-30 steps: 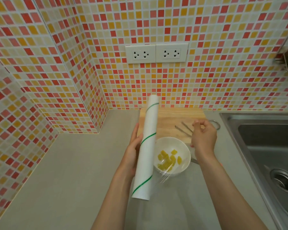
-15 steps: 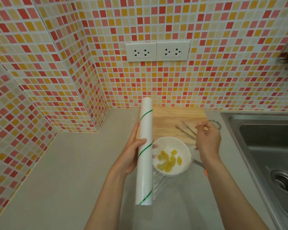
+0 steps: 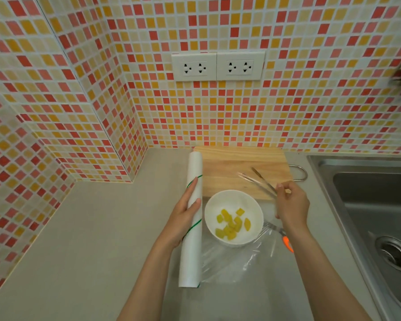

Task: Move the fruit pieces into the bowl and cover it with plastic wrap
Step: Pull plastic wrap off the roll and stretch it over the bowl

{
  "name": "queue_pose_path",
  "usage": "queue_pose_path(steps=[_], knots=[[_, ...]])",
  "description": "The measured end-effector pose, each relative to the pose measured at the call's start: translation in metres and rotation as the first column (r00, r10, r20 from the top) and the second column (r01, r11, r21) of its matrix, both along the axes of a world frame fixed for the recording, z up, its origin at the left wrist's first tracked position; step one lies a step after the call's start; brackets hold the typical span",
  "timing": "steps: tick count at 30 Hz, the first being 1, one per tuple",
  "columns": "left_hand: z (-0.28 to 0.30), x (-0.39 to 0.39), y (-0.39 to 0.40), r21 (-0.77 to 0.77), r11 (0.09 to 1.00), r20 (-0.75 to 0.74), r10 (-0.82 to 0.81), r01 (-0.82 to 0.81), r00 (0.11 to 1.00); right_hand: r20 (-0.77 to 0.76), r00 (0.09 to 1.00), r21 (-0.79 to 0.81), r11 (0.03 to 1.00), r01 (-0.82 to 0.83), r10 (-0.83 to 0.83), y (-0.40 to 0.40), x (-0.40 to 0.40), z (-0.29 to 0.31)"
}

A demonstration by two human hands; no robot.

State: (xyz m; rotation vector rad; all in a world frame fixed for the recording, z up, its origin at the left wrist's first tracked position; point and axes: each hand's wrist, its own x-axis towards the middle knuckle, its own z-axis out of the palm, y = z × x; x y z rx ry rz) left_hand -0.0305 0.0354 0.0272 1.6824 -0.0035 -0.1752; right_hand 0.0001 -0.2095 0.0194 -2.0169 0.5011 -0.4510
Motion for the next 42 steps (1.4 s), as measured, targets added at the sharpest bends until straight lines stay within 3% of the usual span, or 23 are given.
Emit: queue_pose_path(steps=[10, 16, 20, 28, 33, 39, 42], knots=[[-0.038, 0.012, 0.005, 0.382, 0.922, 0.047, 0.046, -0.060, 0.998, -0.154, 0.988, -0.007, 1.000, -0.002, 0.001, 0.001, 0.008, -0.045], [-0.055, 0.013, -0.002, 0.475, 0.871, 0.018, 0.133, -0.125, 0.991, -0.258, 0.965, 0.107, 0.994, -0.016, 0.044, 0.004, 0.010, -0.070], [-0.058, 0.010, -0.010, 0.555, 0.819, 0.044, 0.145, -0.145, 0.988, -0.236, 0.965, 0.176, 0.982, -0.071, 0.112, 0.009, 0.008, -0.070], [-0.059, 0.011, -0.020, 0.661, 0.740, 0.009, 0.160, -0.126, 0.987, -0.162, 0.909, 0.116, 0.923, -0.368, 0.383, 0.009, 0.009, -0.055], [-0.057, 0.010, -0.021, 0.679, 0.728, -0.012, 0.140, -0.095, 0.990, -0.302, 0.884, 0.138, 0.934, -0.330, 0.358, 0.006, 0.012, -0.056], [-0.053, 0.007, -0.021, 0.666, 0.742, -0.033, 0.133, -0.077, 0.991, -0.321, 0.894, -0.033, 0.940, -0.340, 0.312, 0.016, 0.008, -0.053], [-0.051, 0.007, -0.021, 0.652, 0.755, -0.037, 0.134, -0.077, 0.990, -0.397, 0.863, -0.192, 0.892, -0.410, 0.312, 0.015, 0.009, -0.052]])
